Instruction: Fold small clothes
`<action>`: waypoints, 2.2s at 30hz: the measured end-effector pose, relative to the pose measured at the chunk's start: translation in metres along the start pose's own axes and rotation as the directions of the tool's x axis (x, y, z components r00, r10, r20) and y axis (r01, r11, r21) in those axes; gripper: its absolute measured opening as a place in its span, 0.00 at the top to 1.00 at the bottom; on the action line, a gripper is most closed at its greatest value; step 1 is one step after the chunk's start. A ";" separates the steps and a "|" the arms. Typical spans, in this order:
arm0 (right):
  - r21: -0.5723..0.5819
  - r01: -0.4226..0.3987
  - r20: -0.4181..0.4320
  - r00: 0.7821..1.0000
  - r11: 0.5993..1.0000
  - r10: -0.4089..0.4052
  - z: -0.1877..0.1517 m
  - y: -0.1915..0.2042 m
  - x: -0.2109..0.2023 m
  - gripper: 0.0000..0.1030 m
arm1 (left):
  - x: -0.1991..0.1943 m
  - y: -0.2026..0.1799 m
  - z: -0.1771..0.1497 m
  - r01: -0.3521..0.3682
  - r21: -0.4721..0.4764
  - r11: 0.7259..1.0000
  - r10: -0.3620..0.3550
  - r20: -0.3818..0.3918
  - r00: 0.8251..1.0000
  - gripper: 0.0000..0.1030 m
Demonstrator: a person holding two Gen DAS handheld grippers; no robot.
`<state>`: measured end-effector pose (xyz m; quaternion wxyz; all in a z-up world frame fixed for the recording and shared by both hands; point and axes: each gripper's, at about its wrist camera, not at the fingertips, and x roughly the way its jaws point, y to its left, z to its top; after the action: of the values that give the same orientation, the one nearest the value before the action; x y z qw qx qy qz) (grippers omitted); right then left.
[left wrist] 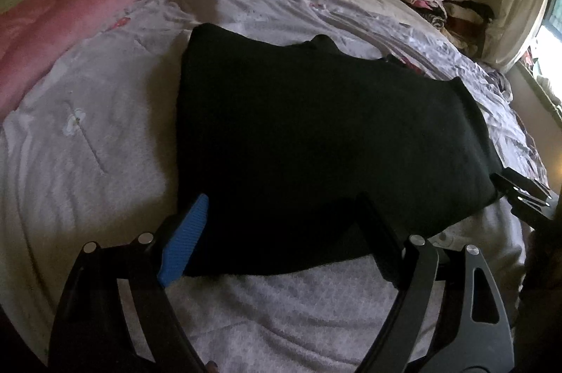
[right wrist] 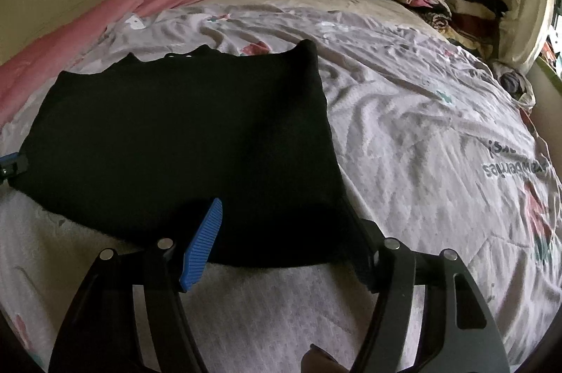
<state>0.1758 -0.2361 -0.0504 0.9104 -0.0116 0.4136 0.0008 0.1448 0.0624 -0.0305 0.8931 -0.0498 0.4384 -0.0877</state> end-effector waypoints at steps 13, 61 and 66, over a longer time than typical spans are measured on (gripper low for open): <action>0.051 0.027 0.020 0.999 0.998 -0.029 -0.014 -0.013 -0.018 0.34 | -0.008 -0.003 -0.010 -0.036 0.013 0.999 0.036 0.015 0.999 0.25; -0.353 -0.091 0.173 0.972 0.931 0.161 -0.007 0.174 -0.065 0.07 | -0.051 0.070 -0.010 -0.113 -0.197 0.974 0.132 0.084 0.988 0.09; -0.396 -0.097 0.170 0.969 0.913 0.177 -0.004 0.194 -0.060 0.07 | -0.051 0.079 -0.004 -0.128 -0.200 0.971 0.147 0.084 0.986 0.09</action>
<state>0.1312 -0.0419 -0.0117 0.9252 -0.1607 0.3104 0.1475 0.1202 0.1499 -0.0060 0.9084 -0.1105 0.4028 0.0201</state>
